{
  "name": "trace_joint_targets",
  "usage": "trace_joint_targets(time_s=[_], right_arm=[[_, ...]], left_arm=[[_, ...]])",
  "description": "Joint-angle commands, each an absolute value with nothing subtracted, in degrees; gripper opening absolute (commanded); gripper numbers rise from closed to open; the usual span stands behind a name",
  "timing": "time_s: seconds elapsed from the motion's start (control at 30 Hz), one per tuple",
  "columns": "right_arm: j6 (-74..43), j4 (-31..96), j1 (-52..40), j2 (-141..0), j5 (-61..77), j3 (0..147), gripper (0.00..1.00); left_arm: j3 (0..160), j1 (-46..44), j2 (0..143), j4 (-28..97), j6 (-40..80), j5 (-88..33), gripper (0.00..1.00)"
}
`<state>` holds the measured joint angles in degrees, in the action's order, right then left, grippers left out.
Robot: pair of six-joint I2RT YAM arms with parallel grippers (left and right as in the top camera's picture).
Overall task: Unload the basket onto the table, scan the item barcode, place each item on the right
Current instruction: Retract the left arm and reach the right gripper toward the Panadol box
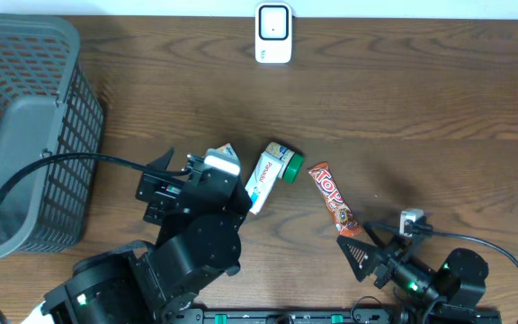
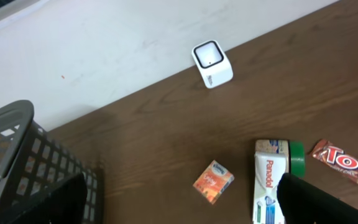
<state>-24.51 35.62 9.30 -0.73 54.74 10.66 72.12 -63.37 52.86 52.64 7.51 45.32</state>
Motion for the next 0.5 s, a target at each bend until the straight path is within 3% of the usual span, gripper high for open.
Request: trace_joint_targets(time_s=[0.0, 0.03, 0.27, 0.47], right_arm=[[-30.98, 32.84, 7.4, -0.62, 56.99, 10.17, 0.96], [-31.94, 31.59, 6.59, -0.91, 56.29, 10.17, 0.99], [-42.0, 12.73, 0.78, -13.06, 45.8, 10.92, 0.99], [-33.95, 11.79, -0.19, -38.37, 34.92, 22.06, 0.99]], left_arm=[[72.23, -63.18, 52.73, 53.45, 8.23, 45.65, 0.98], [72.23, -63.18, 52.73, 53.58, 8.23, 45.65, 0.98], [72.23, -63.18, 52.73, 53.6, 8.23, 46.0, 0.98], [72.23, -63.18, 52.1, 53.76, 12.25, 59.31, 0.98]])
